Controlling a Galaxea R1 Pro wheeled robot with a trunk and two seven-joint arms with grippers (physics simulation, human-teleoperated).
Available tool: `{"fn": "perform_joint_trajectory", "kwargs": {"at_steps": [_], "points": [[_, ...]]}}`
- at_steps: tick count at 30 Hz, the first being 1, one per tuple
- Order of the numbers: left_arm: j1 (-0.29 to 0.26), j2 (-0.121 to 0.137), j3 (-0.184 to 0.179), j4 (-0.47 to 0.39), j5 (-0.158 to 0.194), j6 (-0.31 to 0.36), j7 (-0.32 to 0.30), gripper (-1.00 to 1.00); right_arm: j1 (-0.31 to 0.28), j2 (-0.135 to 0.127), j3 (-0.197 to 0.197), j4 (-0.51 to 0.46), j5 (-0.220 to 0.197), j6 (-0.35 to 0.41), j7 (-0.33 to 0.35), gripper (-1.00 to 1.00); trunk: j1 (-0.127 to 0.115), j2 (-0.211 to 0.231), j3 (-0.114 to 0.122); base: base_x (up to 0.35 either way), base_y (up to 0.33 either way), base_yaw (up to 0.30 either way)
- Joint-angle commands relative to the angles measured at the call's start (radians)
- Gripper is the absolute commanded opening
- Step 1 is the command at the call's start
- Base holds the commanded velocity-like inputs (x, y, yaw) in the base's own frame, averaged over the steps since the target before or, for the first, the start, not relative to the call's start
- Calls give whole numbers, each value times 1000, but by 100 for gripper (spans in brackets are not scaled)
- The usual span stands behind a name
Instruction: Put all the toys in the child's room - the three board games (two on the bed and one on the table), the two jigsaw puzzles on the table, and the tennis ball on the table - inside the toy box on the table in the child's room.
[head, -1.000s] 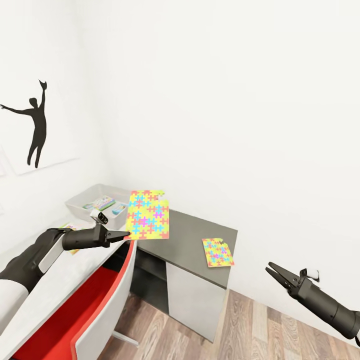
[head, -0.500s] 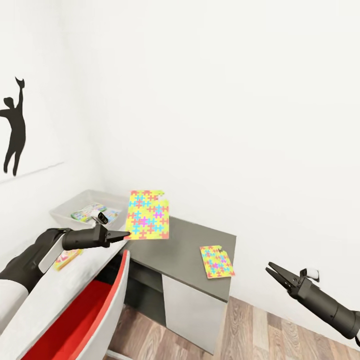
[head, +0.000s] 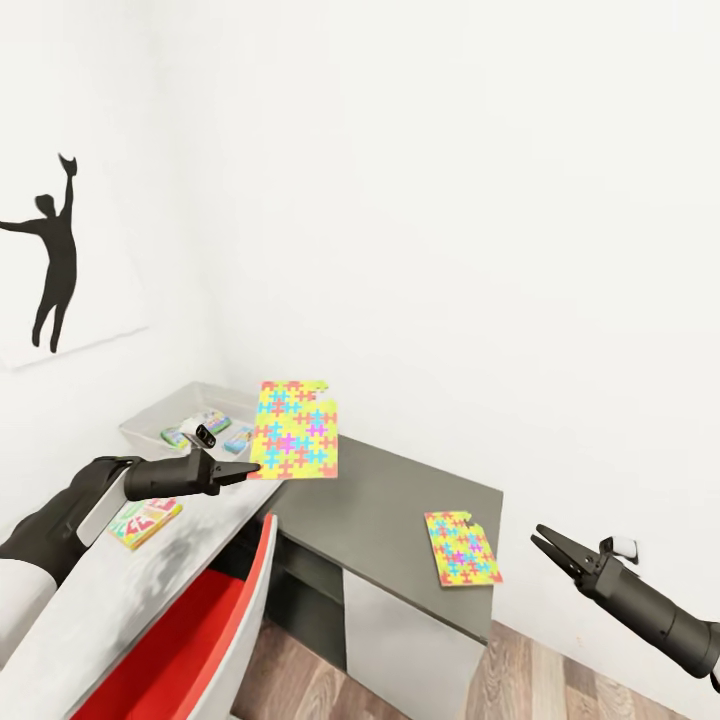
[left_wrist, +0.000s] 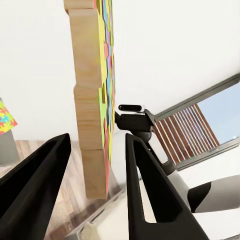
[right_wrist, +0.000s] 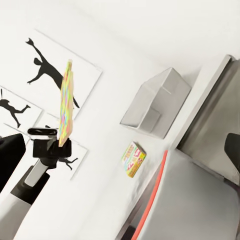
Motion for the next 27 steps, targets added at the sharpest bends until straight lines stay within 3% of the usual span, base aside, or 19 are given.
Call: {"fn": "perform_joint_trajectory", "kwargs": {"at_steps": [1,11,19,27], "points": [[-1,1,-4,0,3,10,-3,-100,-1,0,0,0,-3,5,1,100,1,-2,-2,224,-50,8],[-1,1,-4,1,3,9,-2,-100,-1,0,1,0,-3,5,1,100,1,-2,-2,294,-9,15],[0,1,-4,1,3,9,-2,-100,-1,0,1,-1,-1,5,1,100,1,-2,0,254,0,218],[0,1,-3,1,3,9,-2,-100,-1,0,1,-1,-2,5,1,100,1,-2,0,126,-20,31]]}}
